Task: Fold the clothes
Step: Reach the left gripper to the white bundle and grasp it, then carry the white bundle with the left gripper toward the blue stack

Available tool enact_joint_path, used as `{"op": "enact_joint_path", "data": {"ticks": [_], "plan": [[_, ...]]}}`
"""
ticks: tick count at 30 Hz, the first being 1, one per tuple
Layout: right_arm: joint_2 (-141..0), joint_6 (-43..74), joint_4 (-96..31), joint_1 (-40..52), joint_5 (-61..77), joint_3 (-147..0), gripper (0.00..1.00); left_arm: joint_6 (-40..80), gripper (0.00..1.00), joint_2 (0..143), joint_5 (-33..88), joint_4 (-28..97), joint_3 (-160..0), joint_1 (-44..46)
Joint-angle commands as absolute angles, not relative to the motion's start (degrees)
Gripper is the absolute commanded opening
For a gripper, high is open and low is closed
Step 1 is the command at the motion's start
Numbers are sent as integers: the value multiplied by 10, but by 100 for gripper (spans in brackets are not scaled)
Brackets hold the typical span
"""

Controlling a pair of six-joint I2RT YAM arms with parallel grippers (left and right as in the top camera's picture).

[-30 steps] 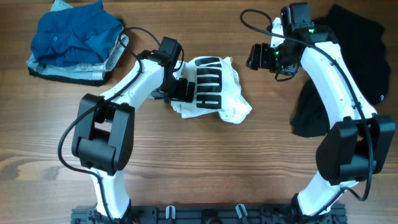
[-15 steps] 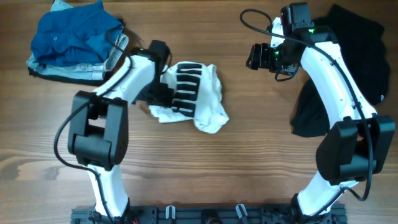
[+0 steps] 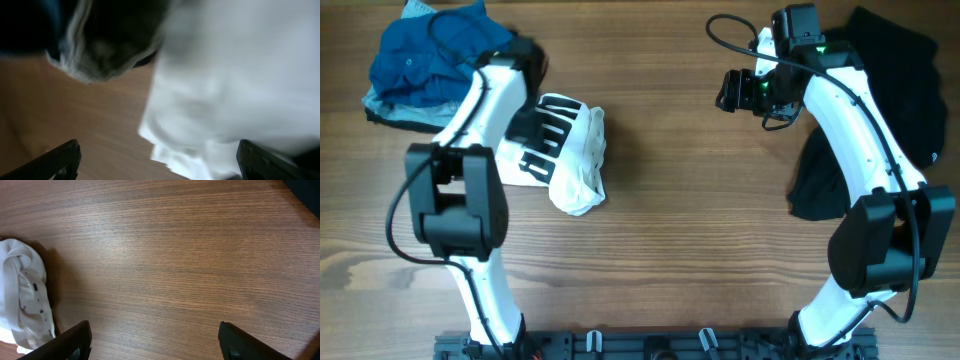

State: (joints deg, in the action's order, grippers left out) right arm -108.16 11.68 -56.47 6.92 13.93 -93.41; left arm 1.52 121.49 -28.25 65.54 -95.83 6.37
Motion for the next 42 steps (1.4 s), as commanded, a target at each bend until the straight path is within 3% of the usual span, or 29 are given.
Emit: {"op": "enact_joint_path", "data": {"ticks": [1, 6, 12, 15, 25, 32, 42], "plan": [[-1074, 119, -564, 69, 142, -941, 81, -58, 100, 1159, -171, 661, -996, 114], [-1074, 120, -554, 69, 134, -941, 82, -55, 100, 1116, -18, 667, -996, 168], [-1074, 120, -535, 68, 105, -941, 85, 46, 100, 1145, -8, 620, -954, 209], [-1074, 120, -532, 68, 103, -941, 86, 111, 100, 1154, -11, 575, -908, 236], [-1074, 120, -527, 68, 103, -941, 86, 175, 100, 1161, -160, 515, -815, 253], [-1074, 121, -527, 68, 103, -941, 86, 185, 99, 1191, -178, 483, -805, 253], [-1074, 121, -529, 68, 103, -941, 86, 189, 60, 1247, -196, 459, -804, 252]]}}
